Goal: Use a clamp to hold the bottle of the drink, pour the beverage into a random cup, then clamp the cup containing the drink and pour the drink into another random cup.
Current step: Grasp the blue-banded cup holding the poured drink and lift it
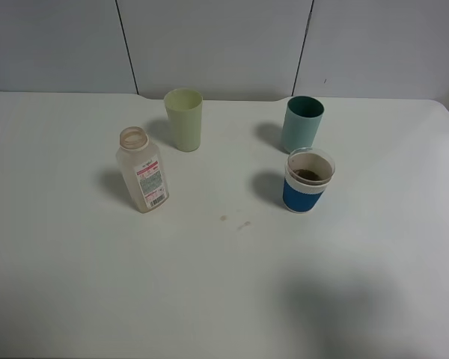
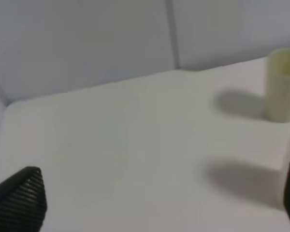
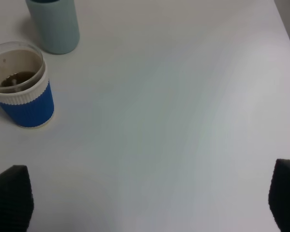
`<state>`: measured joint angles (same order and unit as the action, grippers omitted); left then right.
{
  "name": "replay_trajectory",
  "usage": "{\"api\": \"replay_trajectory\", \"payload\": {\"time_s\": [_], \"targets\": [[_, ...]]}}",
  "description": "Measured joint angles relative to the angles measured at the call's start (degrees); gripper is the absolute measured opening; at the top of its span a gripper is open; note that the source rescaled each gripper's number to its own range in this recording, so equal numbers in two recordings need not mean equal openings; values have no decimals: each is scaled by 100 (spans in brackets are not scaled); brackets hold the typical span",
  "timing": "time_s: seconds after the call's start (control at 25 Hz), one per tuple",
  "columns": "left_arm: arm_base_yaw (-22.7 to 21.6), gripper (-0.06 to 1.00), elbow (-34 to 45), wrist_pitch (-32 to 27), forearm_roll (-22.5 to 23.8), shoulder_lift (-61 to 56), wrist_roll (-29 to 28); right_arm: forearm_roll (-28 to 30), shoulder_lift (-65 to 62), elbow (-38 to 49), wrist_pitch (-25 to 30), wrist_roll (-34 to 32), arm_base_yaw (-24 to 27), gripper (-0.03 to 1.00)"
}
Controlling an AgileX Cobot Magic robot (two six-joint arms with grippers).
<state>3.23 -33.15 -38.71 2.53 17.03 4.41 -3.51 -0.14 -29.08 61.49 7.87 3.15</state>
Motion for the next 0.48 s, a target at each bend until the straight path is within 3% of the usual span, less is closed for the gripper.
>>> {"api": "replay_trajectory", "payload": {"time_s": [0.2, 0.48], "targets": [[-545, 100, 0, -530, -197, -659, -74, 0, 0, 0, 0, 0, 0, 92], [-653, 100, 0, -881, -373, -1403, -233, 0, 0, 0, 0, 0, 0, 92]]}}
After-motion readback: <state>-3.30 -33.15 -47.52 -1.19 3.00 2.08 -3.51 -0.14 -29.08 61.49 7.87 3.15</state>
